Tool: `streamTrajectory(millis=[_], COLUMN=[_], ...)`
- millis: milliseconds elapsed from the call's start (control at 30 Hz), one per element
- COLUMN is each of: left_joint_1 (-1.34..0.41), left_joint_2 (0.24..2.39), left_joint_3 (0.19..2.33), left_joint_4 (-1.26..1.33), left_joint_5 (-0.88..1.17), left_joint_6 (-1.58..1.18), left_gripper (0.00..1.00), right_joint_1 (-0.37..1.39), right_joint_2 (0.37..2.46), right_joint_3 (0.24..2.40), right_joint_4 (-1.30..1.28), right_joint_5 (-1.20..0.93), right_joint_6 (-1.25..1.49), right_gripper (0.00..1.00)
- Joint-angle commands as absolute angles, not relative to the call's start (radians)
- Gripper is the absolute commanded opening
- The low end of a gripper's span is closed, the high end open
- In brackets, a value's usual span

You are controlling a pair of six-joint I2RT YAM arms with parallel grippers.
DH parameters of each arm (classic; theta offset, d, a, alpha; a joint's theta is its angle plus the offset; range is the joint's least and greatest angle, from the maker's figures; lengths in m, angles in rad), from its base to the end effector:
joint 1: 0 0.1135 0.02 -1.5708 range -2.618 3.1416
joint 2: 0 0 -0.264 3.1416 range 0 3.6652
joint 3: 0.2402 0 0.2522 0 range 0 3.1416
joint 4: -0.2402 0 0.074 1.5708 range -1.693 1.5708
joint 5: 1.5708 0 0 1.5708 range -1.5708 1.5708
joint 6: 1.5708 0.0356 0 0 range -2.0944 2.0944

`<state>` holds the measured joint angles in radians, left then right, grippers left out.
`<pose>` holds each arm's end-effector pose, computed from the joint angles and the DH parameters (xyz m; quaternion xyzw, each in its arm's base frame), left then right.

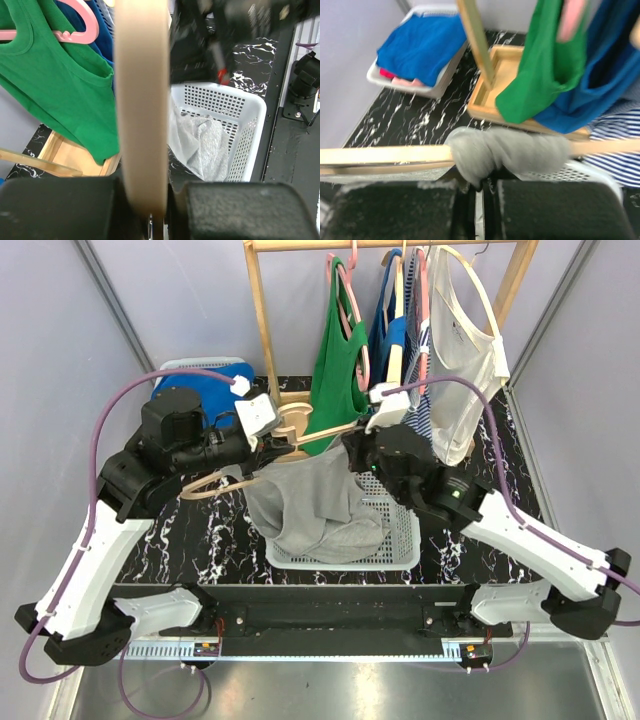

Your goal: Remove the tank top from the hanger

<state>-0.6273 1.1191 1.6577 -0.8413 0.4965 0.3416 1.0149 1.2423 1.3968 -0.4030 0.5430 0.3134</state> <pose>0.1397 -0.1222 0.4968 0.4925 0.6233 -0.2777 0.5402 0.1575 0.2187 0.4347 -0.1066 0.7707 0.1979 0.5963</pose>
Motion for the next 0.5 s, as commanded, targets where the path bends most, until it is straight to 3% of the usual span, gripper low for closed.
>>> streamTrajectory(millis=[0, 233, 467], left_joint_1=[-0.634, -0.634, -0.634], left_joint_2=[1.085, 1.072, 1.069], left_joint_3=[1.638, 1.623, 1.625], left_joint_4=[-0.804, -0.815, -0.821], left_joint_5=[0.485, 0.480, 0.502], left_joint_6=[0.360, 0.383, 0.382], left_gripper=[0.00, 0.00, 0.00], right_joint_1=[1.020, 1.017, 1.003], right_joint_2=[1.106, 0.973, 0.991], right_joint_3=[1.381, 1.304, 1.281], right_joint_4=[-0.379, -0.405, -0.408], right_joint_5=[0.699, 0.862, 0.933], right_joint_6=[0.258, 0.170, 0.140], right_gripper=[0.00, 0.00, 0.00])
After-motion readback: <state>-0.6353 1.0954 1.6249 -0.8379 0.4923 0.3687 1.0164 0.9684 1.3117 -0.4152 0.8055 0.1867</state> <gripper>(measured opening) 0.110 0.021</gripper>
